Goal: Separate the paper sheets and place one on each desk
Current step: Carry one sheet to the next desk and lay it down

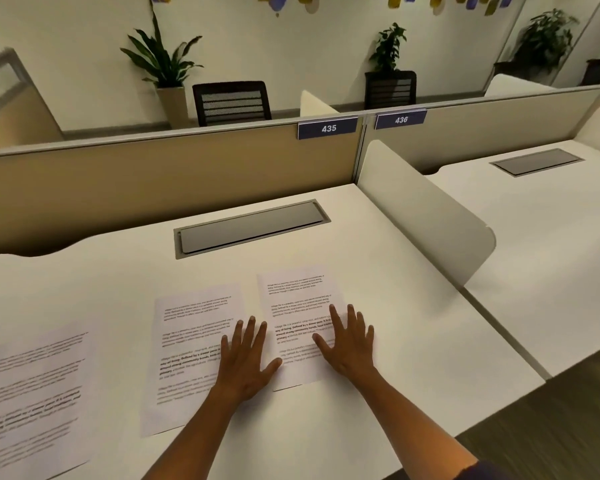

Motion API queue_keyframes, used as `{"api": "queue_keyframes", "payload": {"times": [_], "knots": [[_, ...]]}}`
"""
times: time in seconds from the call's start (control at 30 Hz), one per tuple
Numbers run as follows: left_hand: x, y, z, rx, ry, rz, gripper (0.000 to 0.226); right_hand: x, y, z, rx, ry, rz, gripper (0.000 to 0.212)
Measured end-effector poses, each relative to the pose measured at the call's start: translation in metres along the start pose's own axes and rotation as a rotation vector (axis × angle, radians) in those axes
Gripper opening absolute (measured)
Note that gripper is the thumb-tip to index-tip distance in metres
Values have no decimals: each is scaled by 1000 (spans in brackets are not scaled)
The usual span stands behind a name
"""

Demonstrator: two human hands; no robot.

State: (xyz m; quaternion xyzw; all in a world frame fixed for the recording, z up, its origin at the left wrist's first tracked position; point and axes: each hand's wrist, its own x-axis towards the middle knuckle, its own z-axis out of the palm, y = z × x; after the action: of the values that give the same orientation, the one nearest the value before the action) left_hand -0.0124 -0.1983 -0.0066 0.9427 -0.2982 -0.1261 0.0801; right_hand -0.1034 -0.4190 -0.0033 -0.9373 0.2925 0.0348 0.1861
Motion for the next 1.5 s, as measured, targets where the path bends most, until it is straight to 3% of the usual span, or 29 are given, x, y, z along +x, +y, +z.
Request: {"api": "queue_keyframes", "payload": {"times": [0.5,0.83,0.97,1.23,1.3,1.43,1.5], "knots": [[25,33,15,56,-81,-24,86,21,26,-2,20,-4,-40,82],[29,39,12,32,-108,-10,84,22,19,-17,116,-97,-85,86],[29,40,10,14,-144,5,84,17,2,-27,482,-192,-45,87],[26,30,-4,11,-210,73,83,14,-23,-48,1294,-77,361,82],[25,26,-8,1,-213,92,83,14,-21,-52,1271,-40,410,78],[23,20,-15,-105,-232,128,81,6,-16,-55,926,9,369,37],[24,17,-20,-194,-210,139,77,1,-16,-57,784,28,378,34]]}}
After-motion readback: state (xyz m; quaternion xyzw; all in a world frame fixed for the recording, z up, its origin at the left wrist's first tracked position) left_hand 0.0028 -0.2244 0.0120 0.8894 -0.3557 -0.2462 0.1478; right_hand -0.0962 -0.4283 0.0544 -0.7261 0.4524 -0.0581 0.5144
